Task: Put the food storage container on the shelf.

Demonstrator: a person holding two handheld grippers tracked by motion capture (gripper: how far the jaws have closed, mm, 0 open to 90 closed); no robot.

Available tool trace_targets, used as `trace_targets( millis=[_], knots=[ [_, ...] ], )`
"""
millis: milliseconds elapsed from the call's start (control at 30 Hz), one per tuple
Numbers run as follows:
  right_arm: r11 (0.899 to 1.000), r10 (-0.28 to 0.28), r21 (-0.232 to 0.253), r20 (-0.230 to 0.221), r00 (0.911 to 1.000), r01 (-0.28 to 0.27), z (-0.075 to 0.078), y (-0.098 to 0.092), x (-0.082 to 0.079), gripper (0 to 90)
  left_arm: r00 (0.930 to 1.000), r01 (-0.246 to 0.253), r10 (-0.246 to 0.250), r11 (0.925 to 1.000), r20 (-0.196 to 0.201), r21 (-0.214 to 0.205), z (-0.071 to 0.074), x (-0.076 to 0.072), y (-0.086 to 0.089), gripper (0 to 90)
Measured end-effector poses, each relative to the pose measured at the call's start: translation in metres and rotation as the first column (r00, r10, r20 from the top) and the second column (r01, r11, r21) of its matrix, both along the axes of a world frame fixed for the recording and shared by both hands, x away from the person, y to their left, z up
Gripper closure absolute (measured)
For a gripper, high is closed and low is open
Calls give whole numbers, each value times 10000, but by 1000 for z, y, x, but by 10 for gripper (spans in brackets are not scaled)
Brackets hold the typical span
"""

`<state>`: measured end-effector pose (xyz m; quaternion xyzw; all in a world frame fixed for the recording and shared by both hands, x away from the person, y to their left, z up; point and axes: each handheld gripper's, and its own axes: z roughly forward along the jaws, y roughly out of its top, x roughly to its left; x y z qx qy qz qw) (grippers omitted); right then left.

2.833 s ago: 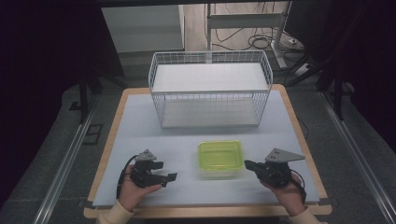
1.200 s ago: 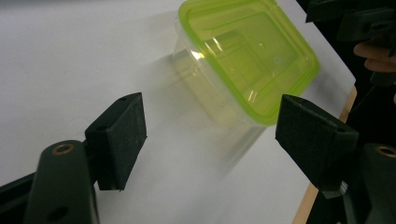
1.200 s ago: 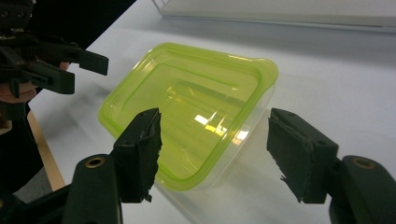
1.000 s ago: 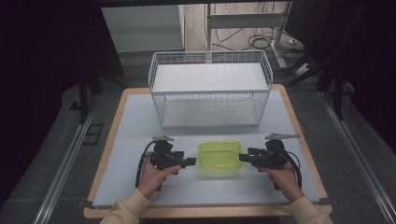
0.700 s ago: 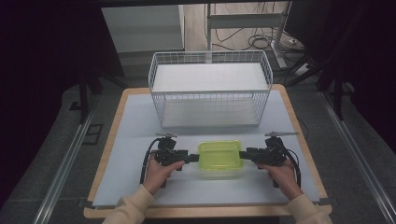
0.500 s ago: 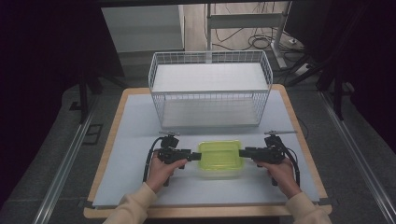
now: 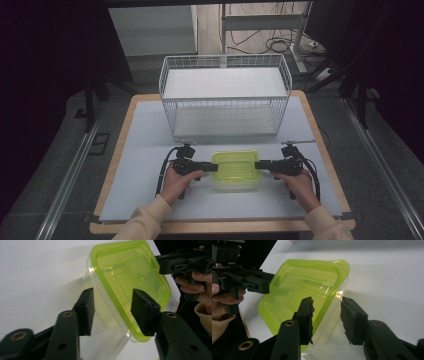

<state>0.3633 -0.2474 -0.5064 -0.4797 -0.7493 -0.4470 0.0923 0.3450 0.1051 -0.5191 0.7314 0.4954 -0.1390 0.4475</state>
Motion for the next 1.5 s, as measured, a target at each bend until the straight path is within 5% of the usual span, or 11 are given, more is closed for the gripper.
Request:
trace_targets(
  millis=[233,467,1500],
  knots=[
    [9995,93,299,-556,9984,-76,-3,1,-1,728,9999,47,-51,9997,-146,-246,-1,-1,0,710],
    [9980,-111,623,-440,9990,138,6,-2,-7,806,9998,-17,28,9987,222,-516,8,-7,5,807],
    [9961,40,885,373,9993,-73,28,8,-21,809,9970,-5,74,9960,776,-897,27,-22,20,808]
  ],
)
